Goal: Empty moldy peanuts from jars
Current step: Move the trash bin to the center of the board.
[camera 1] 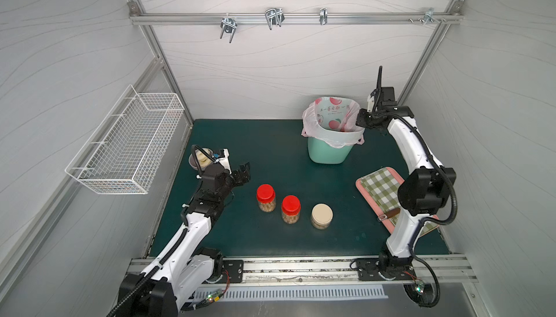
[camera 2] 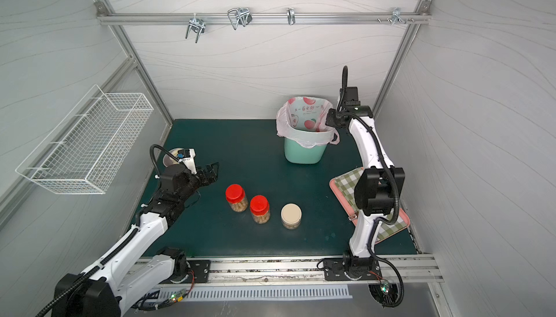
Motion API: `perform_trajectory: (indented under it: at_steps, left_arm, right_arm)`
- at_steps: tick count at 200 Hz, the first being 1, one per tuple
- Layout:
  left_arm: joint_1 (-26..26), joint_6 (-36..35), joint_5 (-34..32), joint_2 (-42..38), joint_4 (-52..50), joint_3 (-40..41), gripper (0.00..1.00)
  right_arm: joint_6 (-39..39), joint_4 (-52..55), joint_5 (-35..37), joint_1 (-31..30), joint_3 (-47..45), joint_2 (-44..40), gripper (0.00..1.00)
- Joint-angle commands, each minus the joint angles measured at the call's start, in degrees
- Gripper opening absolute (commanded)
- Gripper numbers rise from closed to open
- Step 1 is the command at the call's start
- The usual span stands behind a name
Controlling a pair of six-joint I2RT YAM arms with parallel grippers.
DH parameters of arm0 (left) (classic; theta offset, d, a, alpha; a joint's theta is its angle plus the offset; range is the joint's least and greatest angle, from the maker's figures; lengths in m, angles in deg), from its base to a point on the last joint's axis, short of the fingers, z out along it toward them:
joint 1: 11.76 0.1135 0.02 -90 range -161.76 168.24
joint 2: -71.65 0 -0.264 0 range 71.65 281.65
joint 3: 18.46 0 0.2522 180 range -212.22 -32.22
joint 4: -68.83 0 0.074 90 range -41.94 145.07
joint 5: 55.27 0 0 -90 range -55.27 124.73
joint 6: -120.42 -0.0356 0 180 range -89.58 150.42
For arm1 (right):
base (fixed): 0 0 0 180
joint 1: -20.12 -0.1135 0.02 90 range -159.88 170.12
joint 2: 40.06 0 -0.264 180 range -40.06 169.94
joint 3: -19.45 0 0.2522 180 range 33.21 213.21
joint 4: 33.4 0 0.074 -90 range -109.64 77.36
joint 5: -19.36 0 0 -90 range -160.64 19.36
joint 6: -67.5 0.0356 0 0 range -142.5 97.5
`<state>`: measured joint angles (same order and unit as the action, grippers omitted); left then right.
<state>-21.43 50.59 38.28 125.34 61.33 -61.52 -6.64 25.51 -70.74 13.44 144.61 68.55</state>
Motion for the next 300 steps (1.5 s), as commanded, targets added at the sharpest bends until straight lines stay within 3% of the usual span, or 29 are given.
perform_trajectory:
  at_steps: [1,74,122,185,227,300]
  left_arm:
    - [-0.26,-0.21,-0.66,-0.85,0.73,-2.61,0.89]
    - [-0.29,0.08,-1.33,-2.00,0.15,-2.26,0.89]
    - [-0.36,0.13,-2.17,-3.31,-0.35,-1.90,0.89]
    - [-0.29,-0.03,-2.54,-3.64,-0.63,-1.81,0.89]
    - [-0.31,-0.04,-2.59,-4.14,-0.81,-1.64,0.89]
    - [-0.29,0.22,-2.34,-4.71,-0.79,-1.51,0.89]
  right_arm:
    - [3.17,3.32,-3.49,-1.63,3.96,-0.72,0.00]
    - [5.40,7.37,2.98,-10.24,7.44,-5.38,0.00]
    - [8.46,4.73,6.93,-17.23,3.63,-7.12,0.00]
    - [13.31,-2.17,18.47,-26.92,-3.14,-9.74,0.00]
    - [15.86,-2.00,23.05,-30.35,-4.08,-9.65,0.00]
    - [19.04,-3.03,23.10,-31.31,-11.76,-15.53,0.00]
